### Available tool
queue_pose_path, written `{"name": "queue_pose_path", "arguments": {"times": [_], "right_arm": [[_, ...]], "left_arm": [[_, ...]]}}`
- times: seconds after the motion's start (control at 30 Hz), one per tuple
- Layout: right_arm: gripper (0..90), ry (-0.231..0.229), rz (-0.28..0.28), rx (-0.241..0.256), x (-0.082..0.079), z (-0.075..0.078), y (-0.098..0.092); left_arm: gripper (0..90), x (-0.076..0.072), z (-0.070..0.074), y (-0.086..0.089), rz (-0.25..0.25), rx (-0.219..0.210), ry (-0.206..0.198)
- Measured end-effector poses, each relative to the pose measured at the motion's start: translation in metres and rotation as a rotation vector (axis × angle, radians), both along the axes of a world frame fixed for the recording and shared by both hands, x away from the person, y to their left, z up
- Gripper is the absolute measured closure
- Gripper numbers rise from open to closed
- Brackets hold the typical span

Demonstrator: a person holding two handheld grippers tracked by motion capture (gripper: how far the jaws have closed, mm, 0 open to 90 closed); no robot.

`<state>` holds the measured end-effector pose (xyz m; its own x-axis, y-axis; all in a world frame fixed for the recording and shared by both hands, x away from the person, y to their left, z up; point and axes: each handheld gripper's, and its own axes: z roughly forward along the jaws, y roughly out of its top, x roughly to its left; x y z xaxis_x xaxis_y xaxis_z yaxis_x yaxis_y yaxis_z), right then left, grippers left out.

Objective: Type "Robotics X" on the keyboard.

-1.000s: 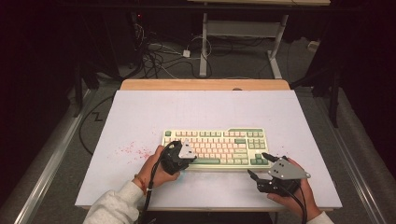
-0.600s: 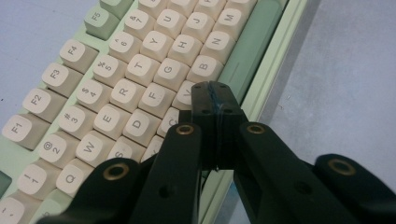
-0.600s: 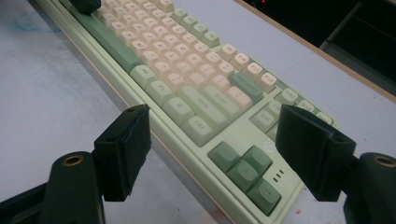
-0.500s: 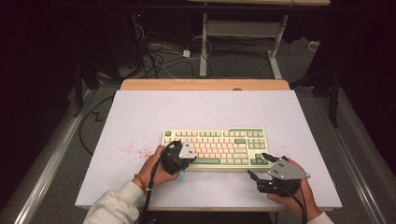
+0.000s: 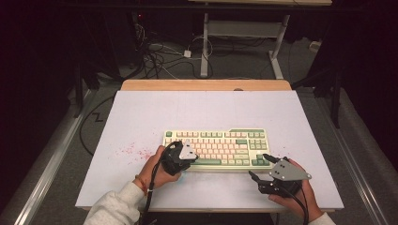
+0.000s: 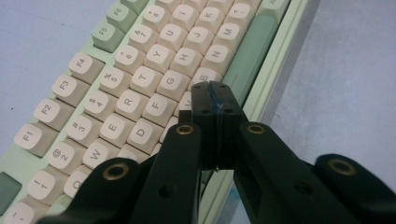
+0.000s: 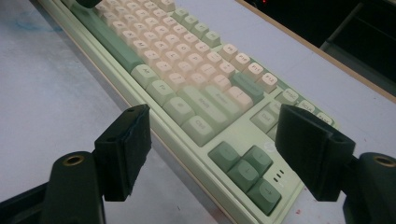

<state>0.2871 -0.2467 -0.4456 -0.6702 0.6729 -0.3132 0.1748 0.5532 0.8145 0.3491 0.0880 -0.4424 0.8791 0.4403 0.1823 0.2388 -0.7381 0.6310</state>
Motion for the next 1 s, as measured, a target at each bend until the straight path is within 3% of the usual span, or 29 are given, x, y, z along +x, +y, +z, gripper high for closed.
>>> {"name": "queue_pose_path", "arguments": {"times": [0.77, 1.0], "right_arm": [[27.0, -0.001, -0.001, 0.003, 0.0, 0.0, 0.0], [27.1, -0.002, -0.001, 0.007, 0.0, 0.001, -0.001]], "left_arm": [[84.8, 0.001, 0.007, 0.009, 0.021, -0.028, -0.029], [74.2, 0.0, 0.009, 0.013, 0.031, -0.041, -0.064]]}}
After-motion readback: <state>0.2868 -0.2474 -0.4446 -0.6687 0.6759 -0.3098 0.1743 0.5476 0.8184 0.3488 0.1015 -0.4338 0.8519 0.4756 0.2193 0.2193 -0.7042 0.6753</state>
